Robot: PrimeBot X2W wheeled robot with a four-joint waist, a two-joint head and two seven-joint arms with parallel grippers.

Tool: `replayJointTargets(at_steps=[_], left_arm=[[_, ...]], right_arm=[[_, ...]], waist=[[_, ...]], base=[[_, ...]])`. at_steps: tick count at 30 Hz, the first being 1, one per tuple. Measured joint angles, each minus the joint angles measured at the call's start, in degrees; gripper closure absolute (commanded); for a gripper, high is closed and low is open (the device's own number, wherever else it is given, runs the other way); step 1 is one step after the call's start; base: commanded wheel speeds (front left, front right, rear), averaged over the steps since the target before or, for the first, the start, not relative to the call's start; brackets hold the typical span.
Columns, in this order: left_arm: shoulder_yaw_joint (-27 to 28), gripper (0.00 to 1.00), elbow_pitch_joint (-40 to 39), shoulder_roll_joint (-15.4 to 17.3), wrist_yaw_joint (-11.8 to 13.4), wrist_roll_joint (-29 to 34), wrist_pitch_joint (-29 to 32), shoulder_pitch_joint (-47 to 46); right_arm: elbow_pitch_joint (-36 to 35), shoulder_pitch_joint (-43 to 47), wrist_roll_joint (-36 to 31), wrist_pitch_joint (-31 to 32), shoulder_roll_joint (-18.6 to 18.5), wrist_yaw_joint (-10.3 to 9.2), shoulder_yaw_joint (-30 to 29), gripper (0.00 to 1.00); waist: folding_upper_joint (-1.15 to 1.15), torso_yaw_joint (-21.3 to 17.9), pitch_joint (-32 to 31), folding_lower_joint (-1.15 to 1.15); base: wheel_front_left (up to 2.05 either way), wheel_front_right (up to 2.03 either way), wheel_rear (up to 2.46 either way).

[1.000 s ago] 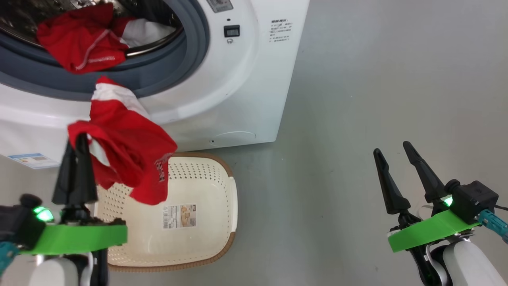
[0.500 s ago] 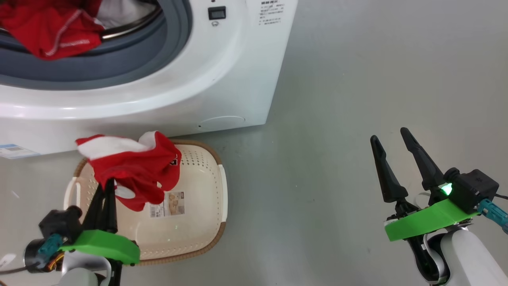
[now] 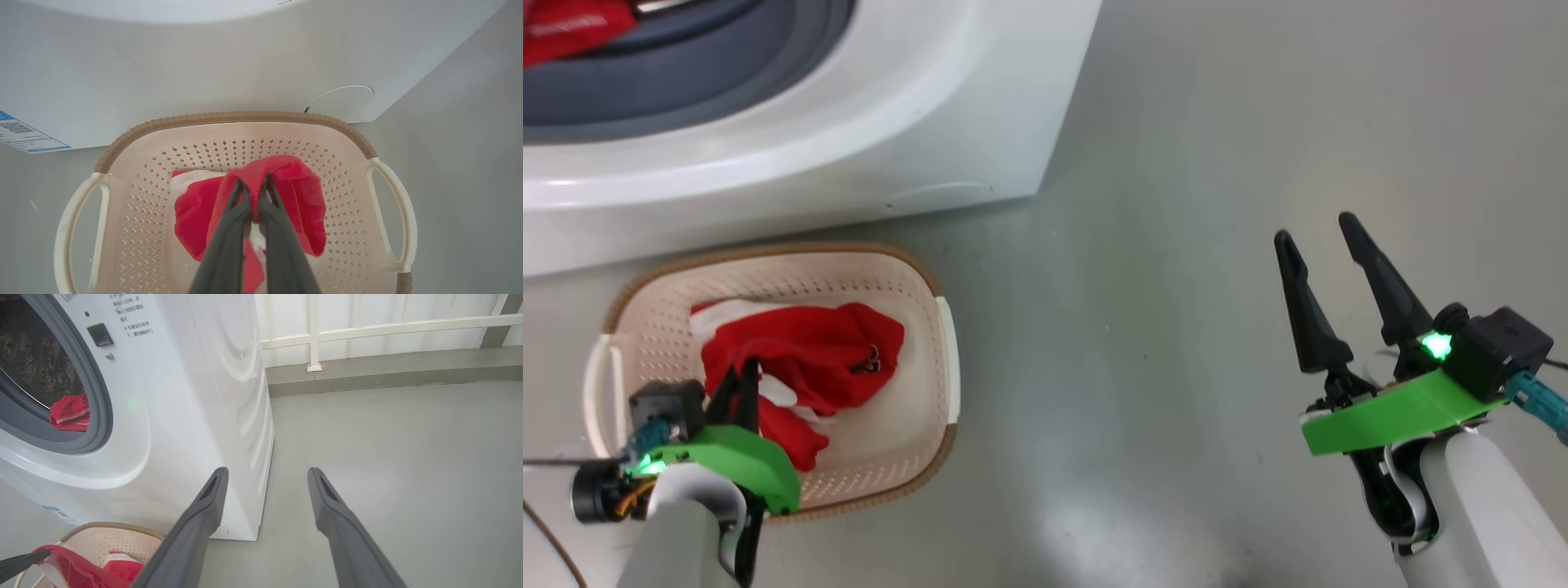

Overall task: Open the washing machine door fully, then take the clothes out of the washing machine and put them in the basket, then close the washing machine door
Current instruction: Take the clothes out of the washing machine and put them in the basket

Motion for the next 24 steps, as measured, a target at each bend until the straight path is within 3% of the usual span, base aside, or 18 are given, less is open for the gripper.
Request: replayJointTargets(at_steps=[13,20,22,23,24], left_arm=[[-0.3,1.00,14.2,3.8,0.0,1.6,0.0,-10.0],[0.0,1.00,16.4,5.0,0.0,1.1,0.0,-13.5],[0.1,0.62,16.9,5.1,0.0,1.1,0.0,-13.6],[0.0,0.52,17.1,5.0,0.0,1.1,0.0,-13.6],[0.0,0.19,17.1,5.0,0.0,1.1,0.0,-13.6]], right_arm=[[-0.7,-4.2,0.0,0.0,1.0,0.00,1.2,0.00],[-0.8,-6.2,0.0,0.0,2.1,0.00,2.2,0.00],[-0.8,-6.3,0.0,0.0,2.1,0.00,2.3,0.00],[-0.8,-6.3,0.0,0.0,2.1,0.00,2.3,0.00],[-0.8,-6.3,0.0,0.0,2.1,0.00,2.2,0.00]], waist=[[0.00,-2.5,7.8,0.00],[0.00,-3.7,10.8,0.00],[0.00,-4.0,11.1,0.00],[0.00,-4.2,11.1,0.00],[0.00,-4.2,11.0,0.00]], base=[[0.00,0.00,0.00],[0.00,0.00,0.00],[0.00,0.00,0.00],[0.00,0.00,0.00],[0.00,0.00,0.00]])
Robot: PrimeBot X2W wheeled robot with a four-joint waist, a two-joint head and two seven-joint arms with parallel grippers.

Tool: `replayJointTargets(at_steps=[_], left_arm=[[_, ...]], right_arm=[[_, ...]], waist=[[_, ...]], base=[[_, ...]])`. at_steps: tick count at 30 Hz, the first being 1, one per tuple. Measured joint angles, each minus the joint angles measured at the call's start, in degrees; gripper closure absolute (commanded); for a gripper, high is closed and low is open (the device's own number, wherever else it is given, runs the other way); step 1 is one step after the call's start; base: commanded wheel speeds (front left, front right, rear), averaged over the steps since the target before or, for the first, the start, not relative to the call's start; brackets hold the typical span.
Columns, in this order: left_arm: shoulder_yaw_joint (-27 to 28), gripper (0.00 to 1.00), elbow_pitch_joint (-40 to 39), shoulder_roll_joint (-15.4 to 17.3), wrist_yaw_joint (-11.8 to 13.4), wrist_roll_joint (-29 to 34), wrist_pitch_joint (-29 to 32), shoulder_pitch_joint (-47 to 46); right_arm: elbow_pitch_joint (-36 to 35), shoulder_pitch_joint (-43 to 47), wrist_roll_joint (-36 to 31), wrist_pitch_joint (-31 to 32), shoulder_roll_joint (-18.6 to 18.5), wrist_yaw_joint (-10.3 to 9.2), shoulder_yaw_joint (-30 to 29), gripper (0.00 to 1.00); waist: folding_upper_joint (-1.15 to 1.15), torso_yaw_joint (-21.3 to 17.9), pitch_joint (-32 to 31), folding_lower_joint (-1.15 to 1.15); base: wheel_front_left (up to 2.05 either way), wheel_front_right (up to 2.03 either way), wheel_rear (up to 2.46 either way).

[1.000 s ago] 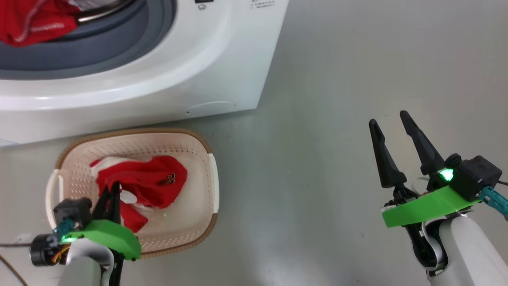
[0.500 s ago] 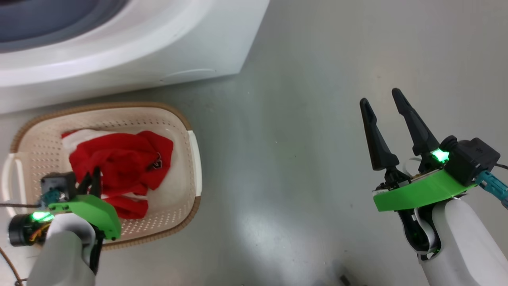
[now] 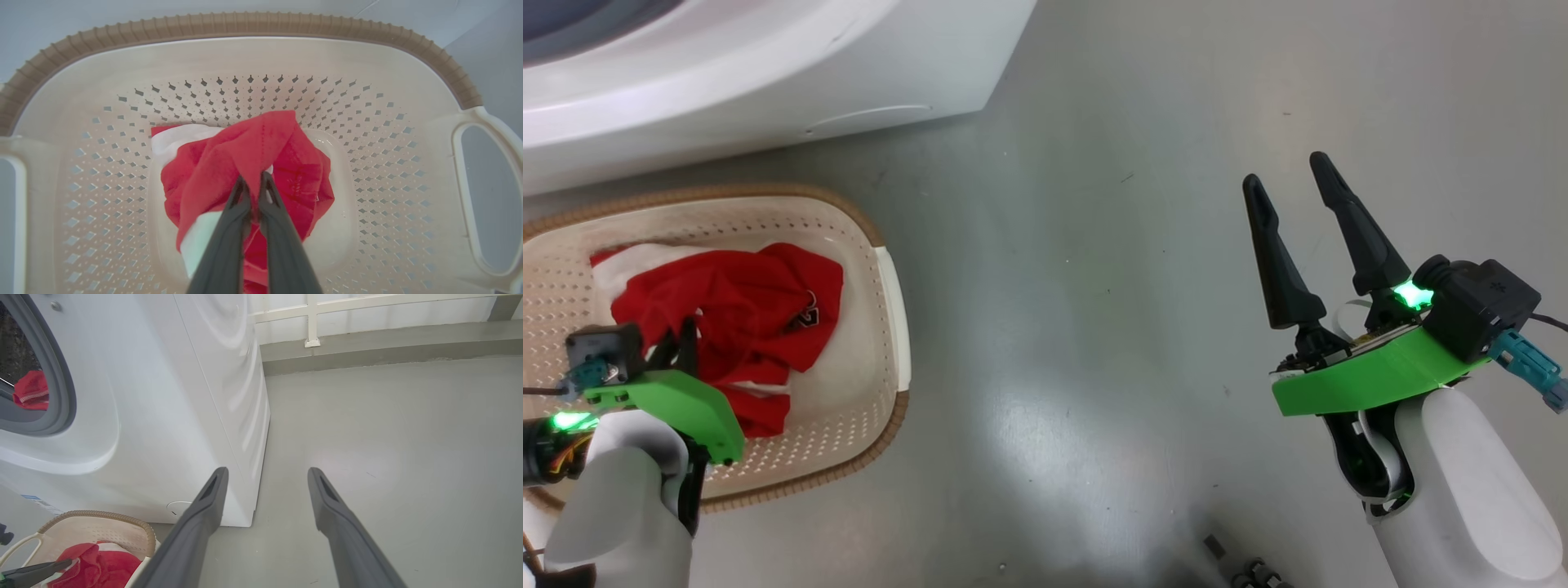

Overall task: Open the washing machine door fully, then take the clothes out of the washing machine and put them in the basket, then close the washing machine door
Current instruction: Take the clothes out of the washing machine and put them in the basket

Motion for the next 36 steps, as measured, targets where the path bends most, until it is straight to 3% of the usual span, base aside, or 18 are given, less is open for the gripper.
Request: replayJointTargets(at_steps=[1,17,22,36], left_arm=[[0.0,0.00,0.0,0.0,0.0,-0.1,0.0,0.0],[2.3,0.00,-5.4,-1.9,0.1,-3.5,0.0,4.7],[3.3,0.00,-12.3,-3.9,0.0,-3.9,0.0,8.5],[4.6,0.00,-31.7,-5.7,0.0,-3.8,0.0,19.7]], right_arm=[[0.0,0.0,0.0,0.0,0.0,0.00,0.0,0.00],[1.1,1.5,0.0,0.0,-1.1,0.00,-0.9,0.00],[2.1,4.0,0.0,0.0,-1.8,0.00,-1.6,0.00],[3.1,10.2,0.9,0.0,-3.8,0.00,-3.0,0.00]], waist=[[0.00,0.0,-0.1,0.00],[0.00,1.7,-6.0,0.00],[0.00,2.8,-9.5,0.00],[0.00,5.9,-19.9,0.00]], base=[[0.00,0.00,0.00],[0.00,0.00,0.00],[0.00,0.00,0.00],[0.00,0.00,0.00]])
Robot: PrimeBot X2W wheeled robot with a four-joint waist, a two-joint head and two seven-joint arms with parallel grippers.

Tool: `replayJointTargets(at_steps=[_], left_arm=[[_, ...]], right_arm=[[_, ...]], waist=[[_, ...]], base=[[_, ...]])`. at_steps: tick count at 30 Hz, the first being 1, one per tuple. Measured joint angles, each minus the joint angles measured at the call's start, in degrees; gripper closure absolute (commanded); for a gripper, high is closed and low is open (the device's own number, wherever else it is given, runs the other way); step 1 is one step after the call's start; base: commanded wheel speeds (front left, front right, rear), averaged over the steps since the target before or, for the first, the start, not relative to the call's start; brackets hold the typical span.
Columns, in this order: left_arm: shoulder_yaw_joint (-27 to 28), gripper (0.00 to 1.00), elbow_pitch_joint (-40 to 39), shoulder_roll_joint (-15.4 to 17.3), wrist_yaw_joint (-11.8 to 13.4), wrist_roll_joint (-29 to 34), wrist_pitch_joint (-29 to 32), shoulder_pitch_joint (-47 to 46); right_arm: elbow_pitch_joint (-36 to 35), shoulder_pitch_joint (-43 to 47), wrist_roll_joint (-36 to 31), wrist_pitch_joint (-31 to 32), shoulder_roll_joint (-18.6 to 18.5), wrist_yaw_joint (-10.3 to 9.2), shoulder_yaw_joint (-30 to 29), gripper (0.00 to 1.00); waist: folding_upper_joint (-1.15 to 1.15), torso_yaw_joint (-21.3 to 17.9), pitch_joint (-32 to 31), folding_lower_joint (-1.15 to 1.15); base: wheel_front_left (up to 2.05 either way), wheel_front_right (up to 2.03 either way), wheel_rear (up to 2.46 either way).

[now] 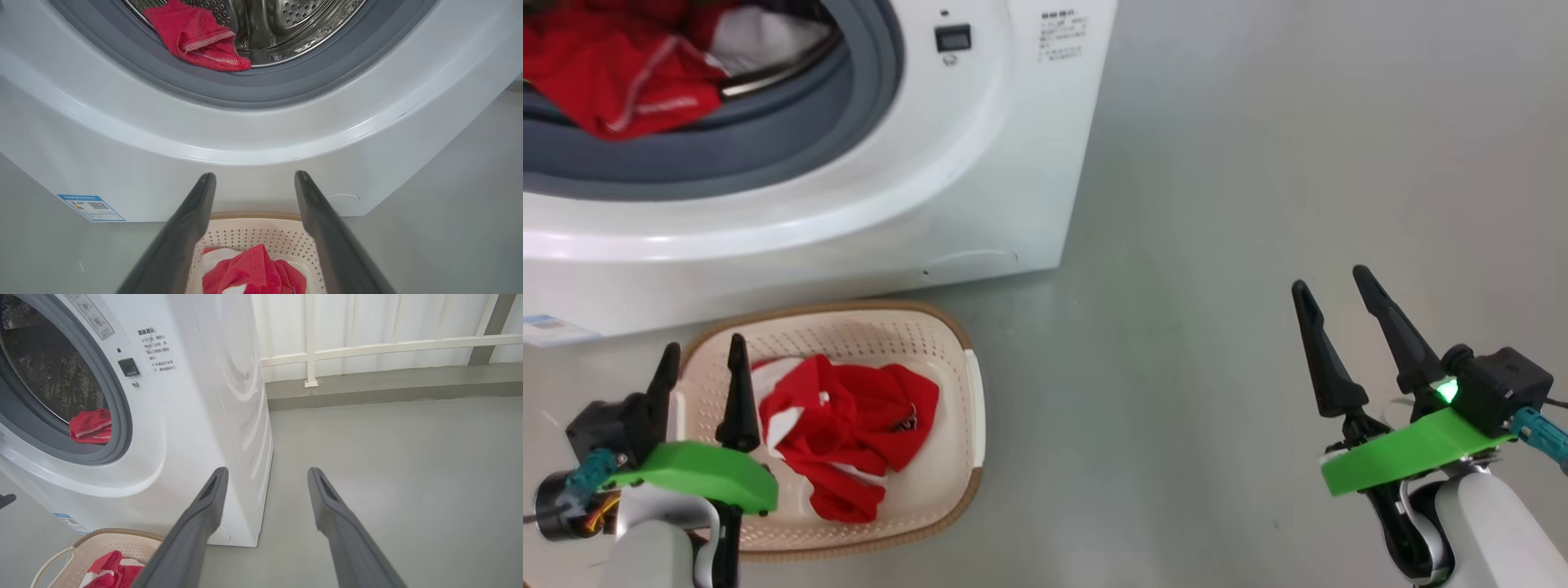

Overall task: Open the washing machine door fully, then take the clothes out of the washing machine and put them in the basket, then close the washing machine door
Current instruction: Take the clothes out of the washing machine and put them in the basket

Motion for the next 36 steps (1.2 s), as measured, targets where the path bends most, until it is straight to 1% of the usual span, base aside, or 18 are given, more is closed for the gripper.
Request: replayJointTargets(at_steps=[11,20,28,36], left_arm=[[-0.7,0.00,-13.0,-1.3,0.0,0.4,0.0,8.9],[-0.8,0.00,-20.3,-1.5,0.0,0.9,0.0,14.5],[-0.6,0.00,-25.5,-1.7,0.0,1.3,0.0,20.3],[-0.2,0.00,-28.0,-1.7,0.0,1.3,0.0,26.2]], right_arm=[[0.0,4.6,0.1,0.0,-0.5,0.00,-1.3,0.00],[-0.1,7.0,0.2,0.0,-1.1,0.00,-2.2,0.00],[-0.2,10.5,0.2,0.0,-1.1,0.00,-3.4,0.00],[0.0,14.4,0.6,0.0,-1.1,0.00,-4.2,0.00]], waist=[[0.00,1.8,-6.7,0.00],[0.00,3.0,-10.4,0.00],[0.00,4.1,-13.7,0.00],[0.00,4.1,-16.9,0.00]], base=[[0.00,0.00,0.00],[0.00,0.00,0.00],[0.00,0.00,0.00],[0.00,0.00,0.00]])
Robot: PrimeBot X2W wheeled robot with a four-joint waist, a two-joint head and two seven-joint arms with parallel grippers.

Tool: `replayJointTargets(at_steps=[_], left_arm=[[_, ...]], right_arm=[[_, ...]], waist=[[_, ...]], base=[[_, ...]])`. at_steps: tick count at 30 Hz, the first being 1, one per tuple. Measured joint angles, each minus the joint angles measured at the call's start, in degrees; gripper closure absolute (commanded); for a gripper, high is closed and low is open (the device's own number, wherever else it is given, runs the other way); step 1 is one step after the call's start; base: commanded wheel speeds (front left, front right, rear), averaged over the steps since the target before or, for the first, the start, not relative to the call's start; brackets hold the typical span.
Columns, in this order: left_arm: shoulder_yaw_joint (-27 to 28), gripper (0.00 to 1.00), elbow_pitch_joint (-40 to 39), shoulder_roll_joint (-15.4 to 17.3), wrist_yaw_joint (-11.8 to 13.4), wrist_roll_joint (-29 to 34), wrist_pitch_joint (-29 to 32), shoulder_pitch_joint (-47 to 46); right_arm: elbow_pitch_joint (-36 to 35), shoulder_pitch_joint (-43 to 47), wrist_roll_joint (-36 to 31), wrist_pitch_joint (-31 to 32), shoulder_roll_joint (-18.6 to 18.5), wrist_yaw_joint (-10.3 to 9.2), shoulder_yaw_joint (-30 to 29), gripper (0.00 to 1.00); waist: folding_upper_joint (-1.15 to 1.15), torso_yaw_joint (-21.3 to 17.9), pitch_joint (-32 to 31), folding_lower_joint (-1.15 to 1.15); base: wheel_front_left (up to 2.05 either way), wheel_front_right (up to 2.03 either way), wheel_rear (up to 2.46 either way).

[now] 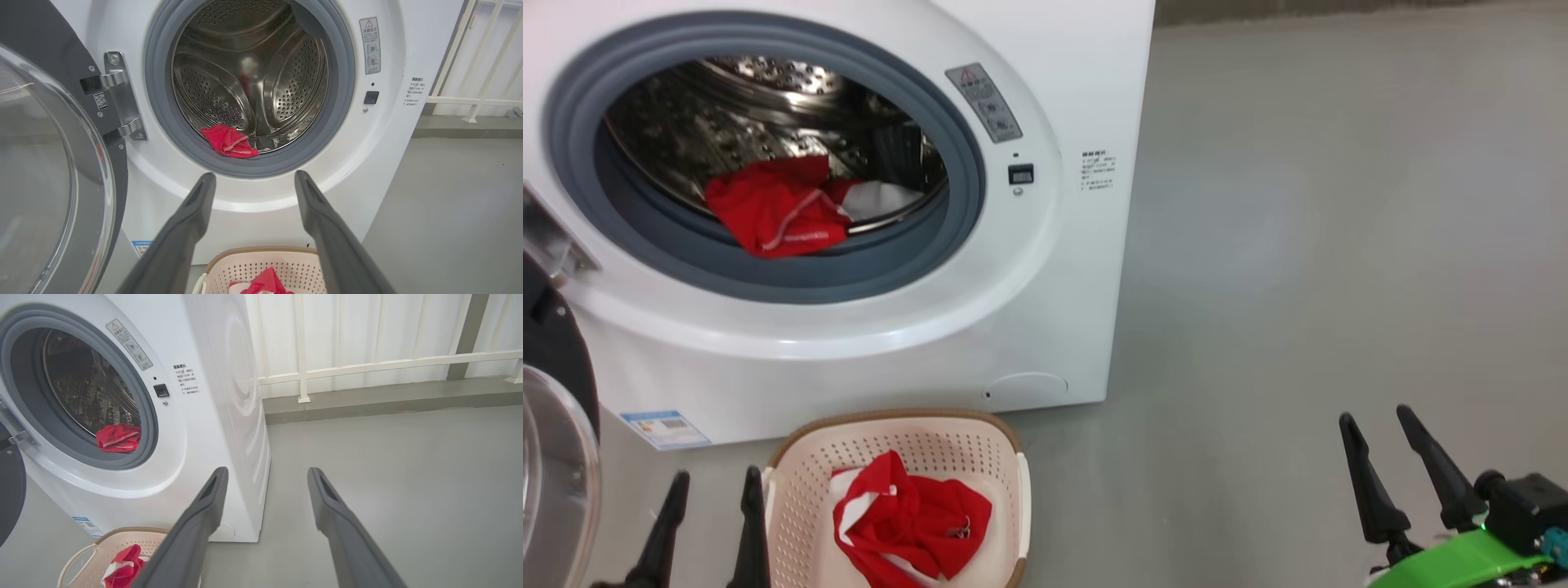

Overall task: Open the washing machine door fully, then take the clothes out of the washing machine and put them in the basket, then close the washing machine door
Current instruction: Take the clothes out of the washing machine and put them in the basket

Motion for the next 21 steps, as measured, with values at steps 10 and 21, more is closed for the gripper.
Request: replayJointTargets(at_steps=[10,21], left_arm=[[0.2,0.00,-3.2,0.0,0.2,-0.9,0.0,5.0],[-0.5,0.00,-5.2,0.0,1.4,-1.5,0.0,6.0]], right_arm=[[-0.2,3.9,0.0,0.0,0.1,0.00,-1.6,0.00],[-0.4,3.9,0.0,0.0,0.1,0.00,-1.9,0.00]], waist=[[0.00,0.4,-3.3,0.00],[0.00,0.1,-3.4,0.00]], base=[[0.00,0.00,0.00],[0.00,0.00,0.00]])
